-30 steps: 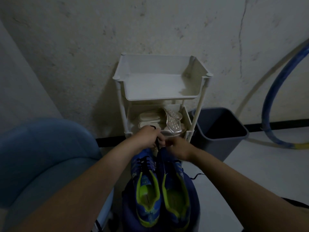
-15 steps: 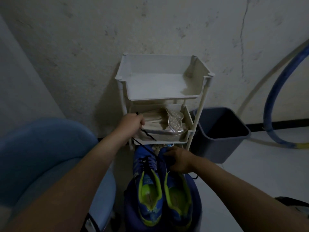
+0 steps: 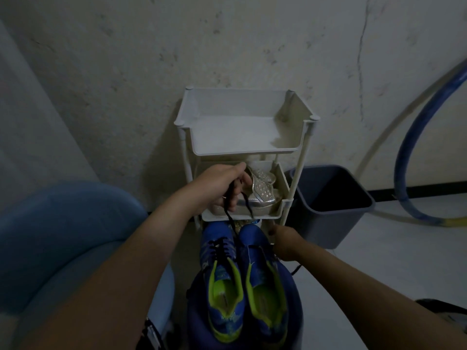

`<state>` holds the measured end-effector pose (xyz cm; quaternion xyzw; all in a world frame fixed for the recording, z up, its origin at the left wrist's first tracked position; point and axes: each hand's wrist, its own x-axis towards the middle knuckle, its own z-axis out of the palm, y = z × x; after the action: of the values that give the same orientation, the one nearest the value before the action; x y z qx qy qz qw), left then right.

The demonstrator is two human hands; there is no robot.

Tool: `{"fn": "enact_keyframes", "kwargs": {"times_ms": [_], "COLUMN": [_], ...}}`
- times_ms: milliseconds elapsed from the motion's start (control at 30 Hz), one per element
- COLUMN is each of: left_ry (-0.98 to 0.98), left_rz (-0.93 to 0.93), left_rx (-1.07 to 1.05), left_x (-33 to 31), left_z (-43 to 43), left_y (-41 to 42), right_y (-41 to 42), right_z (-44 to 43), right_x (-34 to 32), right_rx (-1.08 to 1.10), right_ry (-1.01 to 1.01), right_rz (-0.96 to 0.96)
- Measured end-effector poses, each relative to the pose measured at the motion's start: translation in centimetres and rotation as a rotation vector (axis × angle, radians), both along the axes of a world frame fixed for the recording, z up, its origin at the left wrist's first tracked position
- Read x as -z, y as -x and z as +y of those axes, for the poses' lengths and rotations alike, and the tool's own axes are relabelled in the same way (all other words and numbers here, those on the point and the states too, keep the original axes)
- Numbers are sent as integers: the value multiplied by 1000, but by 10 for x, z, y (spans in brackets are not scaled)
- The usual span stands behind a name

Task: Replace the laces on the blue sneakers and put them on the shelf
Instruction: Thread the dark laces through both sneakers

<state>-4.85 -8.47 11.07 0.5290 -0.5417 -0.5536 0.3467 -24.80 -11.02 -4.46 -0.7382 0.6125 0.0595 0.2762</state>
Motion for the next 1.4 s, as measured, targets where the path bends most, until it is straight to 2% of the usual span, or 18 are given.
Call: {"fn": "enact_keyframes", "kwargs": {"times_ms": [133,300,500,667,833,1000,1167,1400], "left_ry": [21,53,208,301,358,396,415,475], "left_rz": [-6,2,86,40,14,32,17,30], "left_rx": [32,-15,-193,-263,-312,-326,-333,-376], "left_x": [-6,-17,-43,-59,-93,-135,-165,-207], "left_z": [2,10,19,26,29,28,28,27], "left_y": [3,11,13,19,24,26,28,30], "right_y": [0,9,18,10,9,-5,-21,-29], "right_z": [1,1,17,36,42,40,41,41], "right_x": [-22,-87,-153,-197,-238,-279,-320,-367], "right_rx": [-17,136,183,113,4,53,86,119], "right_ry": [-97,-199,-305,-348,-246,-25,284,376], "right_rz": [-30,-552,-1091,-1341,-1401,-1174,-1006,-1121]}}
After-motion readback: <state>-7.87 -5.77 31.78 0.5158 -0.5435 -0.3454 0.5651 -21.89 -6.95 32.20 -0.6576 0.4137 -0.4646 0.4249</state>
